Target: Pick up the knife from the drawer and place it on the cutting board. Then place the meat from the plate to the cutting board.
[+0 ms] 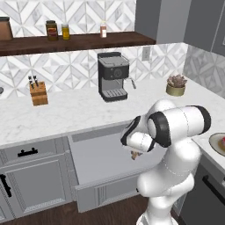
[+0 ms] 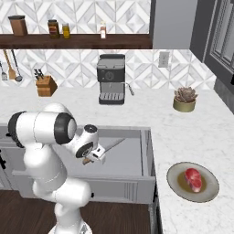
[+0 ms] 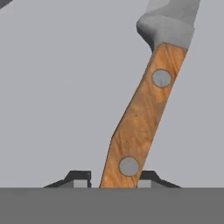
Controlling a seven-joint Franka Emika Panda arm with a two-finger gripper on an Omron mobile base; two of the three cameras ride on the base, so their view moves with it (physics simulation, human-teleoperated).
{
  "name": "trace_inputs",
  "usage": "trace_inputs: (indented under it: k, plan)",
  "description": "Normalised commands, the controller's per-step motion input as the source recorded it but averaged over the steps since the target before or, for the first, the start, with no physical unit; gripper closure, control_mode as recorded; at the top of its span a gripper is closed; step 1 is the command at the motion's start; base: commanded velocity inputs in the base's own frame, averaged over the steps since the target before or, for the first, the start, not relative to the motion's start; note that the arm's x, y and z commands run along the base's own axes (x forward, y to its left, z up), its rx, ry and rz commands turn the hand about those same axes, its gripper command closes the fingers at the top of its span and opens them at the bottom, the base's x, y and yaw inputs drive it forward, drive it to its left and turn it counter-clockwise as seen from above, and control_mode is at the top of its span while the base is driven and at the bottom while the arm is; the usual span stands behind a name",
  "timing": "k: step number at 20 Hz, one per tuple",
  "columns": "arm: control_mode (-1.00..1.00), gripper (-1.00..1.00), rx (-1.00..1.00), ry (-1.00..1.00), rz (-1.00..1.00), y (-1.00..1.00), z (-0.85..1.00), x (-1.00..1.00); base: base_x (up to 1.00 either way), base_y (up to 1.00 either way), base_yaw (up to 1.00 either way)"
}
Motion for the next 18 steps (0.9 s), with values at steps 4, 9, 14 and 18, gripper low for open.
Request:
trace_inputs:
  k: [4,9,14,18]
  plan:
    - [-1.00,1.00,0.02,0.08,-0.31,-0.22,1.00,0.03,0.00,0.00,0.00]
    - [-1.00,1.00,0.01,0.14,-0.17,-0.17,1.00,0.02,0.00,0.00,0.00]
    - [-1.00,1.00,0.06,0.17,-0.16,-0.24,1.00,-0.06,0.00,0.00,0.00]
    - [-1.00,1.00,0.02,0.04,-0.06,-0.09,0.84,-0.42,0.00,0.00,0.00]
